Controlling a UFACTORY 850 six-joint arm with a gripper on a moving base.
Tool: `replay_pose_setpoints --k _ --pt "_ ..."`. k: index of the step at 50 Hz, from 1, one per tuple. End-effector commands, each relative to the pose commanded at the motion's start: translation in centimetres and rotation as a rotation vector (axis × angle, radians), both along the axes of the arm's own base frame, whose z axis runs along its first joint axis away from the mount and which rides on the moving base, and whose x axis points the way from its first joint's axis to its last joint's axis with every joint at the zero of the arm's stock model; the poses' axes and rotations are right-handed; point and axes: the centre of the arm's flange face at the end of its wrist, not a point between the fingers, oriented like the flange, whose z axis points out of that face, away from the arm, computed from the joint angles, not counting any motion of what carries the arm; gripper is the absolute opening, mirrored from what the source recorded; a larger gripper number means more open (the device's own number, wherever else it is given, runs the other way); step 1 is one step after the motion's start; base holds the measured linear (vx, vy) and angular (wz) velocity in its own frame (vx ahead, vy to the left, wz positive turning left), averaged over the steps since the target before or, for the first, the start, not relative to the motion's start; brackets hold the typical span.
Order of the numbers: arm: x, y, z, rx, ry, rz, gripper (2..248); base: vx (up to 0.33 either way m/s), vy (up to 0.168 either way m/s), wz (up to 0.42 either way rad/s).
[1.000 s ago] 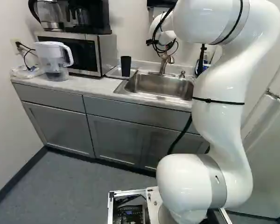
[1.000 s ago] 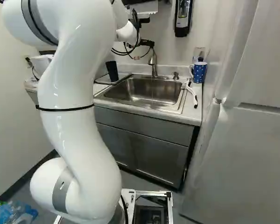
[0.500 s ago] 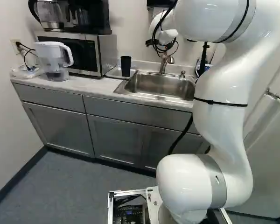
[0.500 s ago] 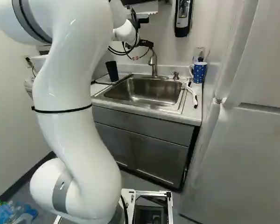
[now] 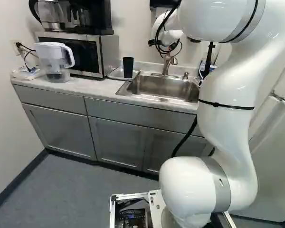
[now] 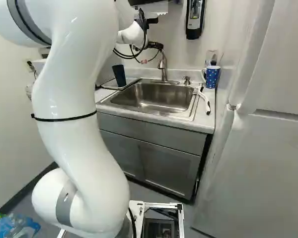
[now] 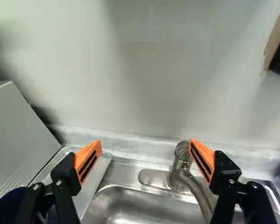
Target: Rinse the cup and place it in the tray
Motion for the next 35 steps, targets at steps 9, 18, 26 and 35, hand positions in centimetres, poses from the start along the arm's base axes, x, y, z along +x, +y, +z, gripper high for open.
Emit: replay_pose_setpoints --k 9,18,26,35 --pt "-0.4 0.6 0.1 0.000 0.000 0.008 247 0.000 0.000 0.000" --pt "-0.9 1.3 0.1 0.000 0.002 0.018 247 0.000 0.000 0.000" --pt "-1.7 1.9 0.2 0.000 0.005 0.027 247 0.000 0.000 0.000" --pt "-2.9 2.4 0.2 0.002 0.021 0.035 247 0.000 0.000 0.000"
